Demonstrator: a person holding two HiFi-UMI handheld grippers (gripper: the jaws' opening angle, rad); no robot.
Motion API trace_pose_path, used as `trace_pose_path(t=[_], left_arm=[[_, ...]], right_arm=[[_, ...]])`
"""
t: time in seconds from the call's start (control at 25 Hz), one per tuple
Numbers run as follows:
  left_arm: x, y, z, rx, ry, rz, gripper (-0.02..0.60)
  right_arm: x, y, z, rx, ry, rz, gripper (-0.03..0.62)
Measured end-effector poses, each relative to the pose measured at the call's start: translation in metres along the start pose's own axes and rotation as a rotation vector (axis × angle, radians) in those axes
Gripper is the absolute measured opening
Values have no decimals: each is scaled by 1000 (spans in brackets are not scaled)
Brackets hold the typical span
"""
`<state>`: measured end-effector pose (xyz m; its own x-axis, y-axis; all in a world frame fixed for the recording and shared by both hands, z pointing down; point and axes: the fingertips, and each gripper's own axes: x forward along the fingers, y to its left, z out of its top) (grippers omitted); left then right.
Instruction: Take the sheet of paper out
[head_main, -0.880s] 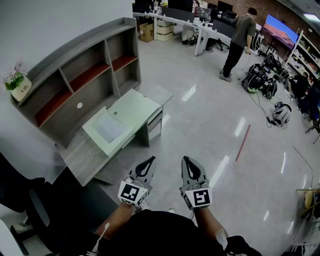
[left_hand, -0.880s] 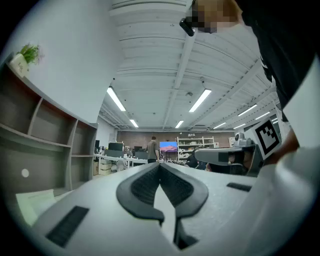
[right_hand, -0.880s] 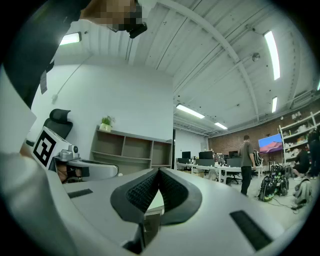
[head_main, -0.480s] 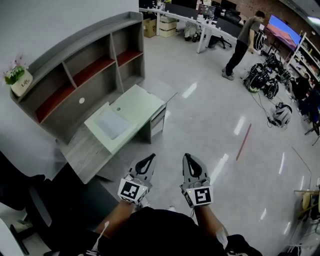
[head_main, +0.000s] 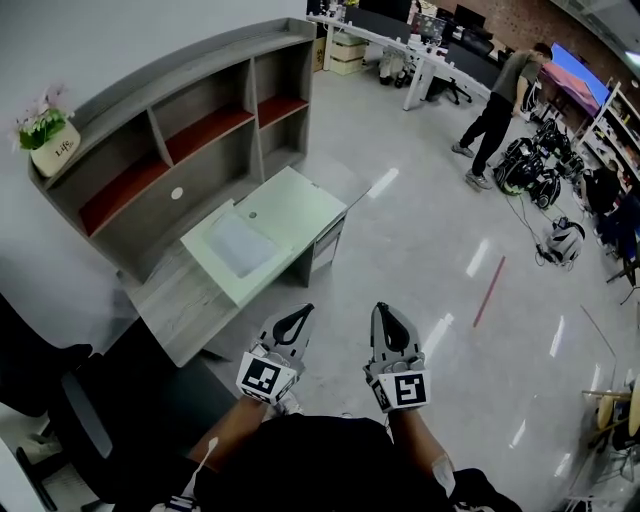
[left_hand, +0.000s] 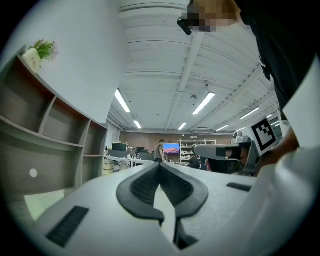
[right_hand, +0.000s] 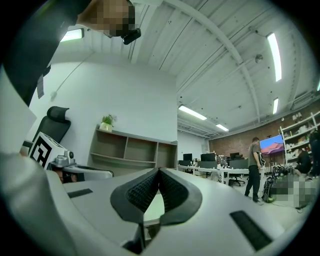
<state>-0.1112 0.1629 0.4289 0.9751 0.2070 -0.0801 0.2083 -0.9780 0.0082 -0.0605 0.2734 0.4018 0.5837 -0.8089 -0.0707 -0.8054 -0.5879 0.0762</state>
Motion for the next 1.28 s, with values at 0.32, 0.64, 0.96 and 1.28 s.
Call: trace_pose_path(t=[0.32, 0.64, 0.96, 1.28], left_arm=[[5, 14, -3, 3, 20, -25, 8], [29, 27, -6, 8, 31, 26, 8], [84, 39, 3, 53, 20, 71, 8], [134, 52, 5, 92, 15, 130, 8]], right_arm=[[12, 1, -3, 23, -2, 8, 21], [44, -22, -6, 53, -27, 32, 21], [81, -67, -8, 33, -44, 96, 21], [111, -117, -2, 47, -129, 126, 21]])
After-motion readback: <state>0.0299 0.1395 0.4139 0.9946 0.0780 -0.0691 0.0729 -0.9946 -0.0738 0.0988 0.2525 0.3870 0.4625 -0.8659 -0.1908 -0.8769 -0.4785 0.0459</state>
